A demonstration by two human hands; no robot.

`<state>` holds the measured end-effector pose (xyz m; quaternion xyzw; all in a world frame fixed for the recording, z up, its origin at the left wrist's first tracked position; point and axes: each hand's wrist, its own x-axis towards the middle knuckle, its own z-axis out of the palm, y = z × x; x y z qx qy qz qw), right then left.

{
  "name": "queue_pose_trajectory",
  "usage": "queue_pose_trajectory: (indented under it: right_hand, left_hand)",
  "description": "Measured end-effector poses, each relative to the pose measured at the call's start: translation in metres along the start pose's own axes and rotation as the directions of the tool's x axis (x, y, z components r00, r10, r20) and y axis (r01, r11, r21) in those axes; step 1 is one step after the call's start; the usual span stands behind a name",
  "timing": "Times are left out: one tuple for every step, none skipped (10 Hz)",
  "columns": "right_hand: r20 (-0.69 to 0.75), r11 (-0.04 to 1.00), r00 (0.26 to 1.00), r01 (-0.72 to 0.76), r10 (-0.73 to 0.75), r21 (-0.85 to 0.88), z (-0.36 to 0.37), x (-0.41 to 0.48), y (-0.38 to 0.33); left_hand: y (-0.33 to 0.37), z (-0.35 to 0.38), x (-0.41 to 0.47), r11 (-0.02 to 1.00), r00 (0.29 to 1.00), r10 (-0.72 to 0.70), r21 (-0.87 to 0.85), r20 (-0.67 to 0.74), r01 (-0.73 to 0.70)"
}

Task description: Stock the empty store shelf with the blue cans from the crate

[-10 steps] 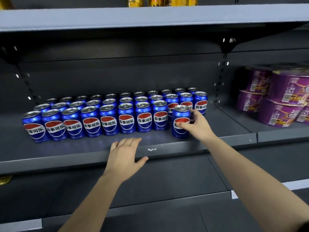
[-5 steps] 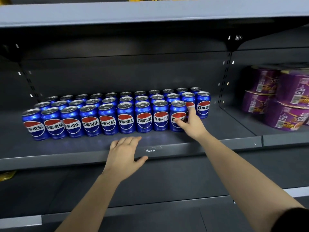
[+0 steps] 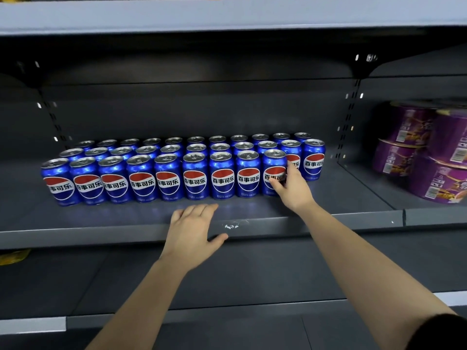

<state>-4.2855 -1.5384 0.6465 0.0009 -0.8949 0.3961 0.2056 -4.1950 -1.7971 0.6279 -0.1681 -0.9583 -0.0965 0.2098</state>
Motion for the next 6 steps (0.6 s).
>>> queue_pose_trajectory:
  right_hand:
    - [0.005, 0.999, 0.999, -0.037, 0.037, 0.005, 0.001, 0.001, -0.003]
    - [0.044, 0.992, 0.992, -0.117, 0.115, 0.043, 0.0, 0.0, -0.009]
    - [0.009, 0.982, 0.989, -0.149, 0.149, 0.117, -0.004, -0.006, -0.012]
    - [-0.096, 0.993, 0.991, -0.082, 0.09, 0.086, -0.009, -0.025, -0.022]
    - [-0.184, 1.0, 0.983, 0.004, -0.009, -0.027, -0.013, -0.044, -0.033]
    - [-0.139, 0.992, 0.985, 0.09, -0.101, -0.087, -0.008, -0.066, -0.043]
  left_hand:
    - [0.001, -0.001, -0.004, 1.0, 1.0, 0.0, -0.011, 0.009, 0.0]
    - [0.0, -0.006, -0.008, 1.0, 1.0, 0.006, -0.019, 0.005, -0.006]
    - [-0.003, -0.013, -0.01, 1.0, 1.0, 0.005, -0.001, -0.003, -0.005]
    - [-0.004, -0.02, -0.013, 1.0, 1.0, -0.007, -0.018, -0.015, 0.007]
    - [-0.006, -0.025, -0.02, 0.999, 1.0, -0.007, -0.041, -0.008, 0.006]
    - [-0.006, -0.034, -0.029, 1.0, 1.0, 0.015, -0.026, 0.01, -0.014]
